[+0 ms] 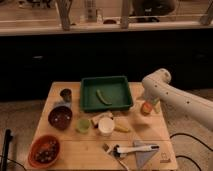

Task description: Place apple in paper cup

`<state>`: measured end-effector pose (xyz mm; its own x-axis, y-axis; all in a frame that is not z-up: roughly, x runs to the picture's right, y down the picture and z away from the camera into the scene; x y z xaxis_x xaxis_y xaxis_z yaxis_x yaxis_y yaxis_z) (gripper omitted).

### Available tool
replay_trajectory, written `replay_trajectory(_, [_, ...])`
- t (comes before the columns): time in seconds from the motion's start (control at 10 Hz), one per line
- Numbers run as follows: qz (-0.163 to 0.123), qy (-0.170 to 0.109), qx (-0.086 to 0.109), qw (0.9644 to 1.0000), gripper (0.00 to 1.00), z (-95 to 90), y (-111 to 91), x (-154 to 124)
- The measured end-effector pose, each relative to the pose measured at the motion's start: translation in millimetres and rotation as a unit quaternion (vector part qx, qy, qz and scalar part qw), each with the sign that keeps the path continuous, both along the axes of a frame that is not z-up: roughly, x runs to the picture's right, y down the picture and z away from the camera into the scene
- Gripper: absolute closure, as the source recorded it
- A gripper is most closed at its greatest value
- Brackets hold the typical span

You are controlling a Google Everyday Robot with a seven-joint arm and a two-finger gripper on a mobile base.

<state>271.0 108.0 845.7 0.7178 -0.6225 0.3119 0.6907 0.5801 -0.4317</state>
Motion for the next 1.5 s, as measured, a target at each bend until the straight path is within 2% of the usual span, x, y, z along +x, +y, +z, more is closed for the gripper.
replay_trajectory(0.5, [0.045,0.008,-0.015,0.9989,0.2,10.2,11,13])
replay_trajectory(0.9, [0.073,0.01,-0.011,0.9972,0.2,16.2,19,26])
replay_trajectory(1.4, [0.079,-0.01,-0.02,0.9966,0.21,32.0,31,29])
replay_trajectory(1.5, [0.073,-0.016,-0.023,0.9969,0.27,35.4,33,27])
